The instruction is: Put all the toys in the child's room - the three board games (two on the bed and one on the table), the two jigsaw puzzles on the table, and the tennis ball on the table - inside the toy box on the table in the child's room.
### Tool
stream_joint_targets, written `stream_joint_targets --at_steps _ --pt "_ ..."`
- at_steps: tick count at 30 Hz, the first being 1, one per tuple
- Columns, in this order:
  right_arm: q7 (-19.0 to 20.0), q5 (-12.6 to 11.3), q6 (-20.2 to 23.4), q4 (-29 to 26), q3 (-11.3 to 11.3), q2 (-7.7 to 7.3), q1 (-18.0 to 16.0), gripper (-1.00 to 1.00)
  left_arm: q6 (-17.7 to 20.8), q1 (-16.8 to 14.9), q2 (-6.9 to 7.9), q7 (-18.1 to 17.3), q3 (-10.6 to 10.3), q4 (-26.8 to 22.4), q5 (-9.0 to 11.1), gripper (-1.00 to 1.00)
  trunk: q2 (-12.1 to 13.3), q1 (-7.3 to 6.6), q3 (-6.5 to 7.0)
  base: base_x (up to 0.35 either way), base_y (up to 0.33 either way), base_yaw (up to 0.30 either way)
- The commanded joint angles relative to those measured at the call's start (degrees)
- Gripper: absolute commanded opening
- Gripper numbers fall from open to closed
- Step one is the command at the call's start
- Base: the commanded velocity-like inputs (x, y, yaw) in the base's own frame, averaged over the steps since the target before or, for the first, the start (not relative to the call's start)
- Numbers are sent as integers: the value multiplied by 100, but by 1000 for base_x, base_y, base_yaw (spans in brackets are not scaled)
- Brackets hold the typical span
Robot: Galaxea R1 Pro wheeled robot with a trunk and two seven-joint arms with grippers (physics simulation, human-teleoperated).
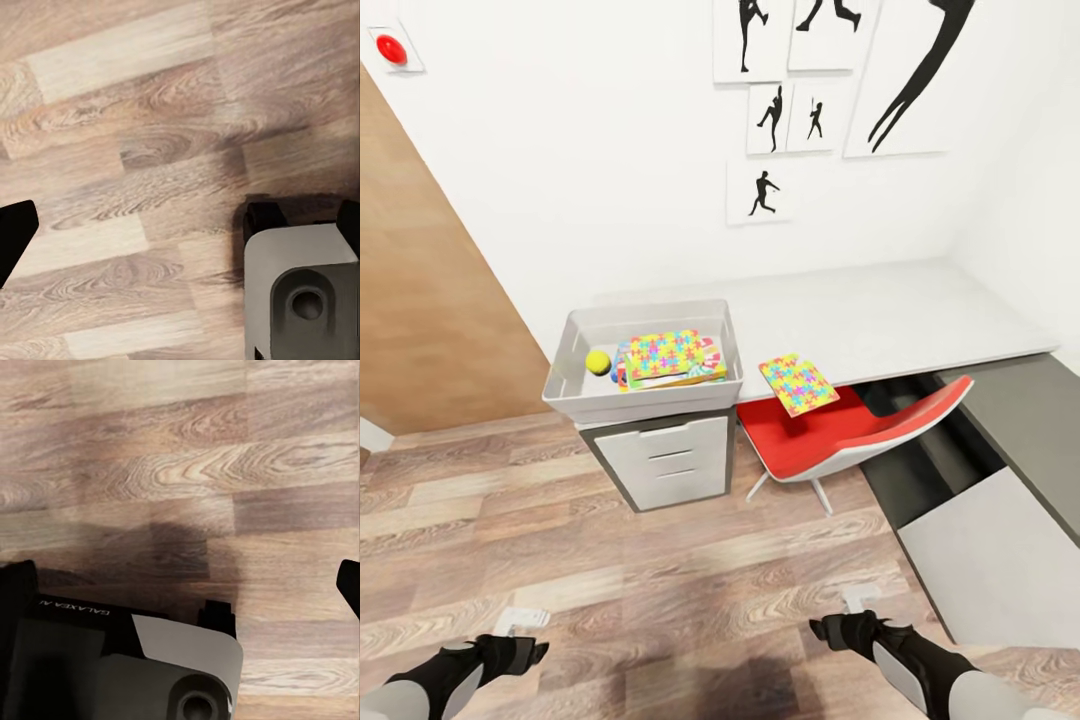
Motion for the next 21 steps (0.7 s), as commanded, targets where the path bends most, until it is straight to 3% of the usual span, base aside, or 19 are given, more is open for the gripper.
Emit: stream_joint_targets --at_steps 1,8,21 --pt "3 -33 2 -10 18 1 1 100 10 -2 -19 -1 -42 -2 84 100 -9 3 -1 0 0 45" --pt "-4 -42 -67 -14 17 34 26 100 14 2 -206 54 -15 -12 152 100 -9 3 19 0 0 23" --pt "-31 -24 -291 -22 11 343 242 100 29 3 -511 74 7 -82 178 100 -9 3 24 0 0 2"
